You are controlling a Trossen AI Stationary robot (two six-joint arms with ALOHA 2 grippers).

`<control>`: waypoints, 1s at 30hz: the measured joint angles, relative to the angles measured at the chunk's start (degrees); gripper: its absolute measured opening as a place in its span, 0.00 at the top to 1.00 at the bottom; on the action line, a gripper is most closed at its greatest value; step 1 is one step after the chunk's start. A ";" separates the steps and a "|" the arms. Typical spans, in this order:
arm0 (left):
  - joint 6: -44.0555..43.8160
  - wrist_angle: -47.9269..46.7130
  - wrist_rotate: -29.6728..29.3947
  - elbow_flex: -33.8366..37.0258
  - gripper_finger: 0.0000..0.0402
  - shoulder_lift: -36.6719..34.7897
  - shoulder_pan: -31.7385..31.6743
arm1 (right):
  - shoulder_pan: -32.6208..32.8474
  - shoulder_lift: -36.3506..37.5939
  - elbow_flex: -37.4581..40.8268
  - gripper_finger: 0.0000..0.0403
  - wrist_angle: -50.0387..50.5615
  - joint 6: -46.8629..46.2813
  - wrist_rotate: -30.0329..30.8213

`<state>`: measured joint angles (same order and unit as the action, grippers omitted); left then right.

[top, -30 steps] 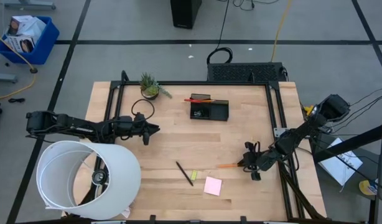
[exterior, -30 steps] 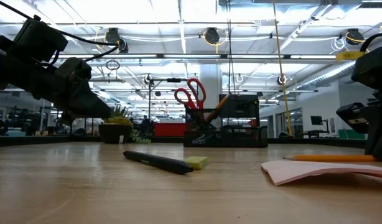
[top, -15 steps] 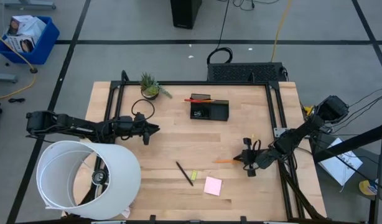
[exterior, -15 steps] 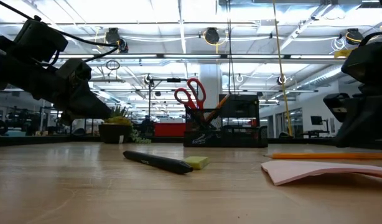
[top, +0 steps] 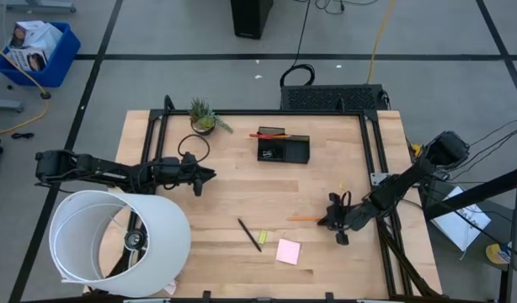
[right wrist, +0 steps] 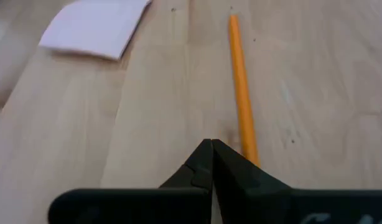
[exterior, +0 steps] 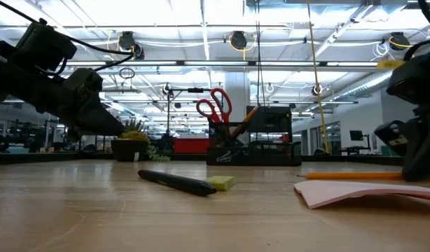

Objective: Pick and place office supplies into organizer
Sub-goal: Put the orange pencil into the desk organizer

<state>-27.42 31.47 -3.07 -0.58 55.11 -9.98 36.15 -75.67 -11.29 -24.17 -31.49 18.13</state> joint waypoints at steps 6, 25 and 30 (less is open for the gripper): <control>0.02 0.00 -0.02 0.00 0.77 0.00 0.00 | -0.05 -7.99 -0.07 0.83 -10.66 -0.29 1.48; 0.22 0.03 -0.61 0.00 0.77 0.00 0.02 | 0.47 -10.24 -1.61 0.77 -10.86 7.04 8.32; 0.40 0.03 -0.66 0.00 0.77 0.00 0.01 | 1.60 -10.03 -1.46 0.82 -15.80 10.96 8.94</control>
<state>-27.03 31.50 -3.73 -0.58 55.11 -9.97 37.75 -85.70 -12.75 -39.97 -20.53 27.07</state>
